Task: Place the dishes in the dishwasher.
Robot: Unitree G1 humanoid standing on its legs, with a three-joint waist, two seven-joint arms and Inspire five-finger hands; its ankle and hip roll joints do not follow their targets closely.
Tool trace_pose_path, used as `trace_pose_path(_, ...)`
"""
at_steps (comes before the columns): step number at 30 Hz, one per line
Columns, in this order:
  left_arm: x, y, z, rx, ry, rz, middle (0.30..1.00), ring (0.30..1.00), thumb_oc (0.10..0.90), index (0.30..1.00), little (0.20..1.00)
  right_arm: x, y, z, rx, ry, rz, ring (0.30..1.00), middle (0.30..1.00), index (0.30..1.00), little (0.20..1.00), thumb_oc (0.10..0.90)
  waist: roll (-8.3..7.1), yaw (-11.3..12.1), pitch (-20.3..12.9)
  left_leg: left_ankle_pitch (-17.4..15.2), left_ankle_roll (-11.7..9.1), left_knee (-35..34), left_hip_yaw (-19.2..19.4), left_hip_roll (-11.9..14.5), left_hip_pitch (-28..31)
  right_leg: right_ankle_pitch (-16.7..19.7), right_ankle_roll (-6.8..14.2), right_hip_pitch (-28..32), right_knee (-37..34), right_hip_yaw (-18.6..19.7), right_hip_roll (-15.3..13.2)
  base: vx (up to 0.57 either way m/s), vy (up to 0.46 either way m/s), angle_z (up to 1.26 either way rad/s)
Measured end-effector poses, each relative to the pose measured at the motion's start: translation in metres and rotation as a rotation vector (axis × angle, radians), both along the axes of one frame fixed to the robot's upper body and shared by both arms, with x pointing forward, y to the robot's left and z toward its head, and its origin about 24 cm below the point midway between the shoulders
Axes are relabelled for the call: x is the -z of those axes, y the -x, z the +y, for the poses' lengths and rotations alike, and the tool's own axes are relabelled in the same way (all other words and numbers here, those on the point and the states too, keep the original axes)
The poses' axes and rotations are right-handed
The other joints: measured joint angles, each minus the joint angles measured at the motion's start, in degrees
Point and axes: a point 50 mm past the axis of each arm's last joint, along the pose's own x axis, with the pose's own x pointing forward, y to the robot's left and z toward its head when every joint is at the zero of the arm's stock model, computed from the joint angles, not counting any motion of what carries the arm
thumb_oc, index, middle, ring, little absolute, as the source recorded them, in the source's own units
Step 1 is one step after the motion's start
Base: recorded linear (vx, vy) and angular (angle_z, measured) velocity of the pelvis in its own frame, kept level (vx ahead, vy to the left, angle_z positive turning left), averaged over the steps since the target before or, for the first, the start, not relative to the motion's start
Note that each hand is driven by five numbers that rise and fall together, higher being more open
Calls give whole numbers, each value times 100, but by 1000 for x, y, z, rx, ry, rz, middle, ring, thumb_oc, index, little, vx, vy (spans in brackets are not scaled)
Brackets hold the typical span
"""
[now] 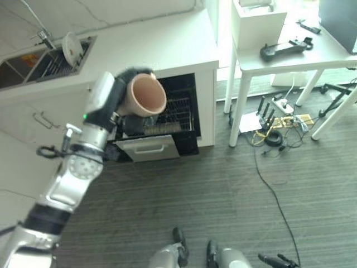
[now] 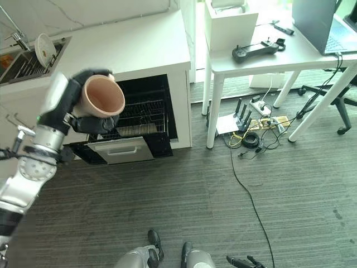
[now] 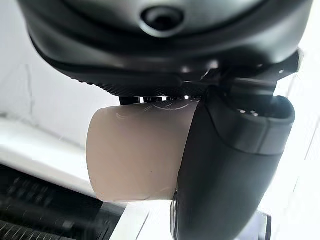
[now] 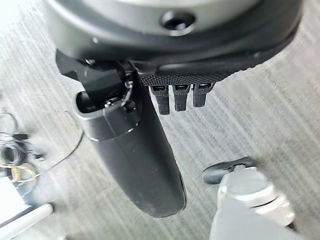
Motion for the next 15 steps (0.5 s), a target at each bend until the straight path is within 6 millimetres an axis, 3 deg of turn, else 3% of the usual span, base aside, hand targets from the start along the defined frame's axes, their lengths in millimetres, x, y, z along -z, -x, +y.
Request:
trace_pose_path(2, -3, 0, 0, 0, -2, -8, 300, 300, 400, 300, 300, 2, -4, 6, 4, -6, -6, 900, 900, 900, 900, 800, 69, -2, -18, -70, 70, -34, -290, -81, 320, 3, 1, -65, 139, 18, 81, 87, 133, 3)
trace_pose_path(3, -4, -1, 0, 0, -2, -14, 300, 300, 400, 300, 300, 2, -7, 11, 5, -12, -12, 900, 900, 900, 900, 800, 105, 3, -33, -309, 204, -186, -385, -104, 414, -12, 24, -156, 251, 20, 83, 124, 152, -1)
trace_pose_path(5, -3, -1, 1, -13, -1, -5, 300, 300, 400, 300, 300, 4, -11, 21, -1, -33, -23, 900, 900, 900, 900, 800, 109, 48, -33, -457, 426, -183, -364, -222, 431, -57, 179, -190, 285, 58, -16, 123, 150, 3)
trace_pose_path(6, -3, -1, 1, -15, -1, -4, 300, 300, 400, 300, 300, 5, -11, 22, -1, -36, -24, 900, 900, 900, 900, 800, 109, 47, -33, -471, 437, -169, -368, -232, 425, -64, 193, -186, 279, 59, -26, 95, 122, 8)
trace_pose_path(9, -7, -1, 2, -21, -11, -19, 300, 300, 400, 300, 300, 8, -12, 39, -31, -67, -21, 900, 900, 900, 900, 800, 193, 39, -46, -910, 784, 423, -400, -309, 179, -4, 532, -207, 468, 49, -203, 102, 104, 11)
trace_pose_path(10, -8, -2, 2, -24, -12, -20, 300, 300, 400, 300, 300, 8, -13, 40, -31, -70, -17, 900, 900, 900, 900, 800, 194, 18, -42, -1035, 901, 528, -404, -381, 181, -45, 670, -499, 1173, 69, -378, 126, 17, 14)
trace_pose_path(12, -12, -5, -1, -26, -15, -22, 300, 300, 400, 300, 300, 6, -13, 37, -24, -64, -38, 900, 900, 900, 900, 800, 191, -10, -34, -1025, 894, 432, -508, -496, 248, -224, 852, -810, 1601, 159, -509, 118, -93, 26)
trace_pose_path(15, -26, -11, -9, -12, -27, -57, 300, 300, 400, 300, 300, 6, -13, 36, -22, -61, -32, 900, 900, 900, 900, 800, 122, -19, -32, -870, 1072, 228, -726, -732, 317, -286, 873, -777, 795, 486, -484, 161, -209, 42)
